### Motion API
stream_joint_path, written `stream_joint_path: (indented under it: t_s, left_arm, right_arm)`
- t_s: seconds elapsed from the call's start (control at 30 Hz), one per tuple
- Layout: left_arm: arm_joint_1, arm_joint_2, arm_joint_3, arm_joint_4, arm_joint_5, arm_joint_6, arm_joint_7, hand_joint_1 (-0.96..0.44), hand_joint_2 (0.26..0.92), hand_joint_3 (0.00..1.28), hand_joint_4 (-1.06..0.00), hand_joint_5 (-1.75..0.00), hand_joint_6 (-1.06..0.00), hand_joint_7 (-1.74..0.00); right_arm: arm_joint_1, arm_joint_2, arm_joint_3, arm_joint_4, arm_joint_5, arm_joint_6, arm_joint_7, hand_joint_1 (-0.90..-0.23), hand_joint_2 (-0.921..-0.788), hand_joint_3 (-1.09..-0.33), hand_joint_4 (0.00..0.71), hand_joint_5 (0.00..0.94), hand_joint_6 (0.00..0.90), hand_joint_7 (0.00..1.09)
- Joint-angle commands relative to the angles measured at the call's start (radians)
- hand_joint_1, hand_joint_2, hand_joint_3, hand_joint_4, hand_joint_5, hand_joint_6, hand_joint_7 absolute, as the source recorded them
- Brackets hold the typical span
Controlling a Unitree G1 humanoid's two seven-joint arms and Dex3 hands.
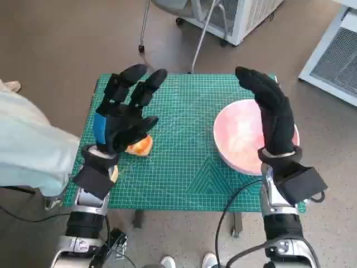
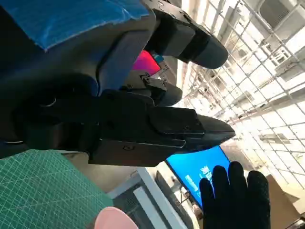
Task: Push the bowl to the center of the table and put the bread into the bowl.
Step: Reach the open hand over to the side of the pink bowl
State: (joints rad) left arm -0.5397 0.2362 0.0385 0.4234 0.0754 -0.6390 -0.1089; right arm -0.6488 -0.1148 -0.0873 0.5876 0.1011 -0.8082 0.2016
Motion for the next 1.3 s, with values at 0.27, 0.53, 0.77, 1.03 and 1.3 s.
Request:
stream_joint_path:
  t_s: [0.27, 0.53, 0.77, 1.03, 1.3]
  left_arm:
    - [-0.005, 0.004, 0.001, 0.009, -0.001, -0.009, -0.001, -0.14, 0.921, 0.12, -0.32, -0.35, -0.27, -0.69]
    - [-0.002, 0.004, 0.000, 0.007, 0.002, -0.008, 0.001, -0.12, 0.921, 0.12, -0.32, -0.35, -0.27, -0.68]
    - [0.004, 0.002, -0.002, 0.004, 0.009, -0.010, 0.006, -0.13, 0.921, 0.12, -0.32, -0.34, -0.27, -0.68]
    - [0.013, 0.000, -0.001, 0.001, 0.006, -0.012, 0.007, -0.13, 0.921, 0.12, -0.33, -0.34, -0.27, -0.67]
    - [0.026, 0.004, 0.009, 0.001, -0.006, -0.015, 0.003, -0.13, 0.921, 0.12, -0.33, -0.33, -0.28, -0.67]
  right_arm:
    - [0.015, -0.004, 0.000, 0.020, 0.004, -0.005, 0.015, -0.605, -0.921, -0.798, 0.358, 0.004, -0.001, 0.81]
    - [0.017, -0.004, -0.001, 0.023, 0.016, -0.011, 0.024, -0.600, -0.921, -0.799, 0.358, 0.004, -0.001, 0.81]
    - [0.021, -0.006, -0.003, 0.021, 0.018, -0.011, 0.030, -0.596, -0.921, -0.800, 0.358, 0.004, -0.001, 0.81]
    - [0.019, -0.064, -0.058, 0.075, 0.072, -0.027, 0.072, -0.597, -0.921, -0.797, 0.359, 0.004, -0.001, 0.81]
    - [0.001, -0.145, -0.157, 0.257, 0.017, -0.101, -0.058, -0.600, -0.921, -0.773, 0.367, 0.005, 0.047, 0.73]
